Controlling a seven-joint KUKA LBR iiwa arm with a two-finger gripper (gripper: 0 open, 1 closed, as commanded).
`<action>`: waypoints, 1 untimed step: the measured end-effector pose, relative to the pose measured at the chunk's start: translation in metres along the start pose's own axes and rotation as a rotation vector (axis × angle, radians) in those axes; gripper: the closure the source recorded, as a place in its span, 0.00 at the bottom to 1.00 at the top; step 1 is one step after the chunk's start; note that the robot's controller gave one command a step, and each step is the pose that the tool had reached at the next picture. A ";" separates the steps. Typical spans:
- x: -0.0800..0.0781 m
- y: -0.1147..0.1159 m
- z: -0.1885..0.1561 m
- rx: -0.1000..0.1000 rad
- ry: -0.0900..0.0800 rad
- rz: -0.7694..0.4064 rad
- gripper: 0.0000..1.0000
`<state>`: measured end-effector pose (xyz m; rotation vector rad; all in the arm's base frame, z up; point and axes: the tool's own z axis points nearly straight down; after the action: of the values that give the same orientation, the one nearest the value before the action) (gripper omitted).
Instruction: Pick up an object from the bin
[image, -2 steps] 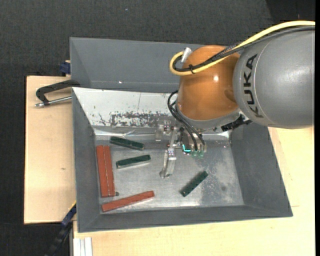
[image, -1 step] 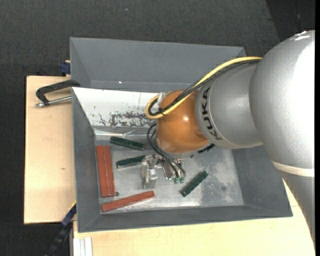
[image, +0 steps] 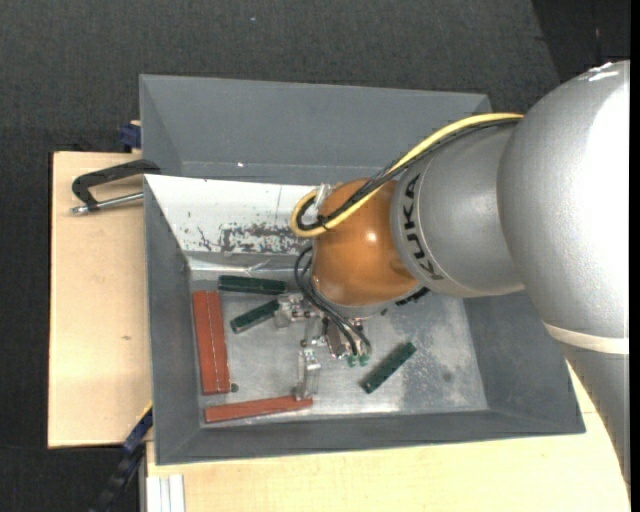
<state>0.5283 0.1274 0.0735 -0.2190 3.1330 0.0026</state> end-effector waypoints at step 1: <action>0.000 0.000 0.000 0.000 0.000 0.000 0.00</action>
Offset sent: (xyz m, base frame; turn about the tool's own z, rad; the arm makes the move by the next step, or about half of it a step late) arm 0.0502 0.0352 0.0214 0.0509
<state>0.5283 0.1275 0.0735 -0.2190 3.1331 0.0029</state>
